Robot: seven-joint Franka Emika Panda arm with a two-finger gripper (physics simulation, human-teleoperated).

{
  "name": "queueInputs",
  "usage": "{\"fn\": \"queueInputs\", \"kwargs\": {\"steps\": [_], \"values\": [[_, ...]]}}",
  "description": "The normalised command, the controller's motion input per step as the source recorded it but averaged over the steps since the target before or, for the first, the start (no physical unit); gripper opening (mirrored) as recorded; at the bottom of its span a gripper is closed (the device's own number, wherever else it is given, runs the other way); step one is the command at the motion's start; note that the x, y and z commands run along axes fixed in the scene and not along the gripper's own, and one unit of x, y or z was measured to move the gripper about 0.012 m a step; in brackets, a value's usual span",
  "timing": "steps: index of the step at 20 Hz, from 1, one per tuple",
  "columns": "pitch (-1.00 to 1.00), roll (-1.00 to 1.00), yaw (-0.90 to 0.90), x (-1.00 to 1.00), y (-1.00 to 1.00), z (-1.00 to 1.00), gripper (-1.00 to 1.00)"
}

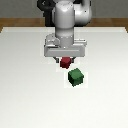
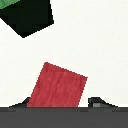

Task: Place the red cube on top of the green cube.

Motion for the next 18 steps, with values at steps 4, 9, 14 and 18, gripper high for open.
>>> {"fn": "queueInputs", "kwargs": {"steps": [4, 9, 14, 18], "values": [[0.0, 0.0, 0.0, 0.0, 0.0, 0.0, -1.0], [0.0, 0.0, 0.0, 0.0, 0.0, 0.0, -1.0], [0.0, 0.0, 0.0, 0.0, 0.0, 0.2, -1.0], [0.0, 0.0, 0.0, 0.0, 0.0, 0.75, -1.0]]}}
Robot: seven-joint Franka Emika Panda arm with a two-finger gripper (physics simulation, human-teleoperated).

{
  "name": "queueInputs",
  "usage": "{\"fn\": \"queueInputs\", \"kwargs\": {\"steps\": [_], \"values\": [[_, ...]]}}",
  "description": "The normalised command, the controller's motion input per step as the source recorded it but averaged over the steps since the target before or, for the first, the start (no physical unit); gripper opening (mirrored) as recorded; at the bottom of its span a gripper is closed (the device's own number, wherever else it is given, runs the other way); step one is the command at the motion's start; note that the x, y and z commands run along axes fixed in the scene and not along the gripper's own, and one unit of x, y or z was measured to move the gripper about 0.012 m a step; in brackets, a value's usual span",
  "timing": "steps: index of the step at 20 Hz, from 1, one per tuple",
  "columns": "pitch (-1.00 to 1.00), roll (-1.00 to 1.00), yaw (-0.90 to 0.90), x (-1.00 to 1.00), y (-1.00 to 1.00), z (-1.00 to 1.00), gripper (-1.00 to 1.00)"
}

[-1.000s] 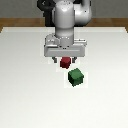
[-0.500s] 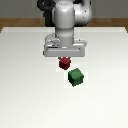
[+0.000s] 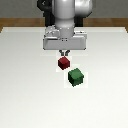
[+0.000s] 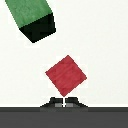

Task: Place the red cube on top of the green cube.

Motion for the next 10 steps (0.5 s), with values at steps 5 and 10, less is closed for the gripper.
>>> {"fn": "queueInputs", "kwargs": {"steps": [5, 10], "values": [[0.0, 0.0, 0.0, 0.0, 0.0, 1.0, -1.0], [0.0, 0.0, 0.0, 0.0, 0.0, 0.0, 1.0]]}}
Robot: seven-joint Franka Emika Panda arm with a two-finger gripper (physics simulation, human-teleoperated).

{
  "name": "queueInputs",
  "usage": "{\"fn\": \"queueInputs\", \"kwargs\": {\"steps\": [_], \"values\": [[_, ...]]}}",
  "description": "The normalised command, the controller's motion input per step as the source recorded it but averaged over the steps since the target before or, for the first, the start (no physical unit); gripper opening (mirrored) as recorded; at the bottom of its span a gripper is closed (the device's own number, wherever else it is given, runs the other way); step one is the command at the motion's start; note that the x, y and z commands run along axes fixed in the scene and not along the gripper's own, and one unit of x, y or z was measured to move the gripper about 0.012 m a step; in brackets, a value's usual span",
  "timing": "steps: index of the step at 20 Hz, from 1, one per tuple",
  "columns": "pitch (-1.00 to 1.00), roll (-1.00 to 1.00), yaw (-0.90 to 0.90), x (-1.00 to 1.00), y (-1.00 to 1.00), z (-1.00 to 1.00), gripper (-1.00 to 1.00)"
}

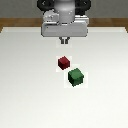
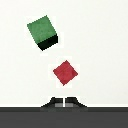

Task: Place the red cube on top of the green cube.

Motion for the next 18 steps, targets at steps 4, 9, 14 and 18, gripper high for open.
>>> {"fn": "queueInputs", "kwargs": {"steps": [4, 9, 14, 18], "values": [[0.0, 0.0, 0.0, 0.0, 0.0, 0.0, 1.0], [0.0, 0.0, 0.0, 0.2, 0.0, 0.0, 1.0], [0.0, 0.0, 0.0, 0.6, 0.0, 0.0, 1.0], [0.0, 0.0, 0.0, 0.0, 0.0, -0.5, 1.0]]}}
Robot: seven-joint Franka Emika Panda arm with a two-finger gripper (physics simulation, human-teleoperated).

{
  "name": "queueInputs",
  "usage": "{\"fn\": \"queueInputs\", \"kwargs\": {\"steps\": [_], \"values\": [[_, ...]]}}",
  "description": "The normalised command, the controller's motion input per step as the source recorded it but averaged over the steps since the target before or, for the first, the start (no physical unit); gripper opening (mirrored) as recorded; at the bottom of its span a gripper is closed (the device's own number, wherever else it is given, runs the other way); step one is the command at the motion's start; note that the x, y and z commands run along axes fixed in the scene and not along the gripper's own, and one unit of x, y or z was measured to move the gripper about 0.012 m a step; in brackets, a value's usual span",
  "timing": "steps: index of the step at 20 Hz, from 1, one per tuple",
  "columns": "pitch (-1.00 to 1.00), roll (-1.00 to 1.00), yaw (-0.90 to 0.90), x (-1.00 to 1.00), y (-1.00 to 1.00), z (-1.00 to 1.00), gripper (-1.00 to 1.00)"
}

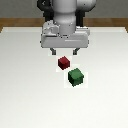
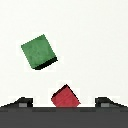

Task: Place the red cube on top of the green cube.

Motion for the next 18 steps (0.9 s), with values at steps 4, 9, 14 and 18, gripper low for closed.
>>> {"fn": "queueInputs", "kwargs": {"steps": [4, 9, 14, 18], "values": [[0.0, 0.0, 0.0, 0.0, 0.0, -0.25, 1.0], [0.0, 0.0, 0.0, -0.4, 0.0, 0.0, 1.0], [0.0, 0.0, 0.0, 0.0, -0.2, -0.4, 1.0], [0.0, 0.0, 0.0, 0.0, 0.0, -0.75, 1.0]]}}
